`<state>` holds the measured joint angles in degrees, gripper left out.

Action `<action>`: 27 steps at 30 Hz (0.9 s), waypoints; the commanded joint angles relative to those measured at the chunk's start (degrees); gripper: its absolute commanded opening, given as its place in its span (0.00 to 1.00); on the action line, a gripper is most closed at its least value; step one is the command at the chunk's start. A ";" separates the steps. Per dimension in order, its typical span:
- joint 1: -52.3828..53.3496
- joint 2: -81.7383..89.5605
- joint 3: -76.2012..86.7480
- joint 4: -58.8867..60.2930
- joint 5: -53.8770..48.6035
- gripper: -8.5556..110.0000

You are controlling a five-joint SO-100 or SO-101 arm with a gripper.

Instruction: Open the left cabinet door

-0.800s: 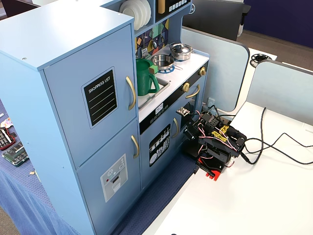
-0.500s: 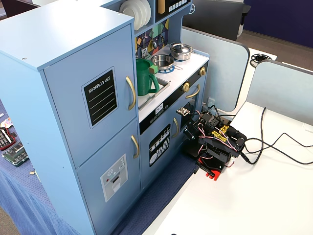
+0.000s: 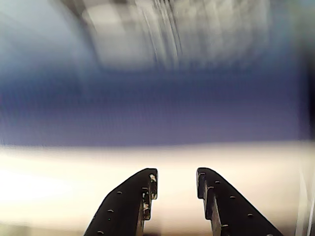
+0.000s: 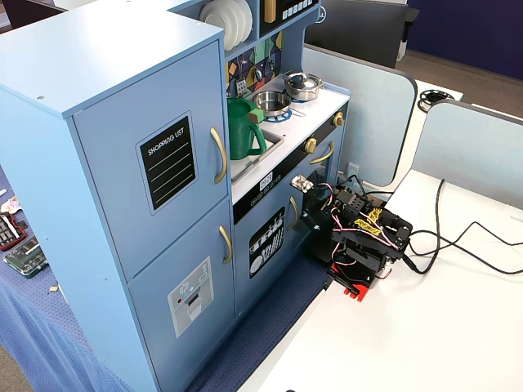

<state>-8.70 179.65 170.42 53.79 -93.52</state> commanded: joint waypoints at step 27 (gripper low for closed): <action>-35.77 -52.56 -65.74 -54.40 -14.06 0.19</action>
<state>-41.48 128.50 110.04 1.76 -106.44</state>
